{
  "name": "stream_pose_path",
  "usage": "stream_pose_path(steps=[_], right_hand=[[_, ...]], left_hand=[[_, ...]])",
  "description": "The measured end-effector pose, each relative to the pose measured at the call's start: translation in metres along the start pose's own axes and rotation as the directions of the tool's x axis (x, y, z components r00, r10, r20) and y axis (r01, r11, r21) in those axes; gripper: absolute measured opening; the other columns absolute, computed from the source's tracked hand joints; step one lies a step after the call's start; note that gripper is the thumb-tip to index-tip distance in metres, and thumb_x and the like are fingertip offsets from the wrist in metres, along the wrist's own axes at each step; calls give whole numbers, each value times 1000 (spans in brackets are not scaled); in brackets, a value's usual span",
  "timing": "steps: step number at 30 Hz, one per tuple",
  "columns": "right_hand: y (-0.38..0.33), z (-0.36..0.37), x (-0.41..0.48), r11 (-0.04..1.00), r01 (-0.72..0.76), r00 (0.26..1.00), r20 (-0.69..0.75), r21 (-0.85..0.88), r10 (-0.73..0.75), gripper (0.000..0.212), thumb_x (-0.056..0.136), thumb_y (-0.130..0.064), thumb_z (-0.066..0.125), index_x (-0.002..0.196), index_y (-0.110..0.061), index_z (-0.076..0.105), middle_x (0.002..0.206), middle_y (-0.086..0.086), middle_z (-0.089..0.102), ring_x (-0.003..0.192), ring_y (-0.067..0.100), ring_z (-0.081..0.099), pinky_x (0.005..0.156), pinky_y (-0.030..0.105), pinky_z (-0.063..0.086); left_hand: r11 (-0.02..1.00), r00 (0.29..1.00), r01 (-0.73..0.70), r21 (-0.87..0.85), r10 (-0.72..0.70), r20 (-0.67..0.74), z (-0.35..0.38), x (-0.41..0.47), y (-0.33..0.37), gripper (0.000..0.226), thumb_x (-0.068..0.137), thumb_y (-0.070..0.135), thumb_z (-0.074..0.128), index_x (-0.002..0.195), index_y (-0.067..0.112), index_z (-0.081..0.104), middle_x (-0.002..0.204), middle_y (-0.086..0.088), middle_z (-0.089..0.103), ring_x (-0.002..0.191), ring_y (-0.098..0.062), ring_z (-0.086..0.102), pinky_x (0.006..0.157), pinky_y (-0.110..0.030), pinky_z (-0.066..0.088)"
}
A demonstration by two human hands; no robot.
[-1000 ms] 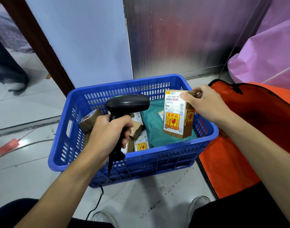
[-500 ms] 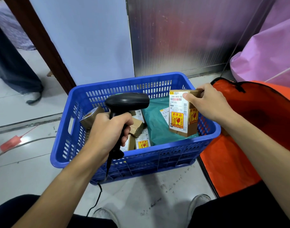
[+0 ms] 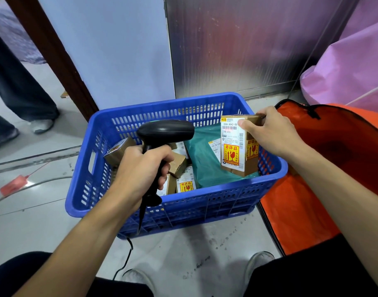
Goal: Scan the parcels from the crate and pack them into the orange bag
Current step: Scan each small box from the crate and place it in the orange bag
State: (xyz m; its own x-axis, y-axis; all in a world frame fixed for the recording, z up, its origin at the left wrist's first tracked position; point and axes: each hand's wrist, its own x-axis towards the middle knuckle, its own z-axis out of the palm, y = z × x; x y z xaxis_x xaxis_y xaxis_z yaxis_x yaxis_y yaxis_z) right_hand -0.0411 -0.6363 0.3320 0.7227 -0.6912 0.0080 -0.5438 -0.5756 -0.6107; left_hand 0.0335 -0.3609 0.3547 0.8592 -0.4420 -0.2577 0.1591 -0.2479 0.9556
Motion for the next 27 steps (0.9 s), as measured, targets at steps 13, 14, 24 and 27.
stream_pose_path(steps=[13, 14, 24, 27], right_hand=[[5, 3, 7, 1000, 6, 1000, -17, -26, -7, 54, 92, -63, 61, 120, -18, 57, 106, -3, 65, 97, 21, 60, 76, 35, 42], [6, 4, 8, 1000, 8, 1000, -14, -26, -8, 54, 90, -64, 61, 119, -19, 58, 106, -3, 67, 97, 21, 61, 75, 36, 43], [7, 5, 9, 1000, -3, 1000, 8, -30, 3, 55, 87, -70, 57, 116, -23, 60, 102, -5, 71, 91, 17, 66, 71, 37, 51], [4, 3, 5, 1000, -4, 1000, 0, -29, 4, 53, 93, -64, 60, 120, -19, 55, 106, -5, 64, 98, 19, 61, 78, 37, 48]], left_hand=[[1000, 1000, 16, -21, -15, 11, 0, 1, -2, 17, 84, 11, 64, 71, 9, 54, 62, -10, 51, 51, -22, 43, 53, -34, 42], [1000, 1000, 15, -22, -15, 12, 0, 1, -1, 17, 84, 11, 63, 71, 9, 54, 61, -10, 51, 51, -22, 43, 52, -34, 42], [1000, 1000, 15, -22, -15, 18, -1, 0, -2, 14, 84, 11, 63, 73, 8, 55, 61, -9, 50, 50, -22, 43, 51, -32, 41], [999, 1000, 16, -33, -16, 11, -1, 0, -2, 14, 83, 11, 63, 73, 9, 55, 61, -9, 50, 51, -22, 43, 52, -33, 41]])
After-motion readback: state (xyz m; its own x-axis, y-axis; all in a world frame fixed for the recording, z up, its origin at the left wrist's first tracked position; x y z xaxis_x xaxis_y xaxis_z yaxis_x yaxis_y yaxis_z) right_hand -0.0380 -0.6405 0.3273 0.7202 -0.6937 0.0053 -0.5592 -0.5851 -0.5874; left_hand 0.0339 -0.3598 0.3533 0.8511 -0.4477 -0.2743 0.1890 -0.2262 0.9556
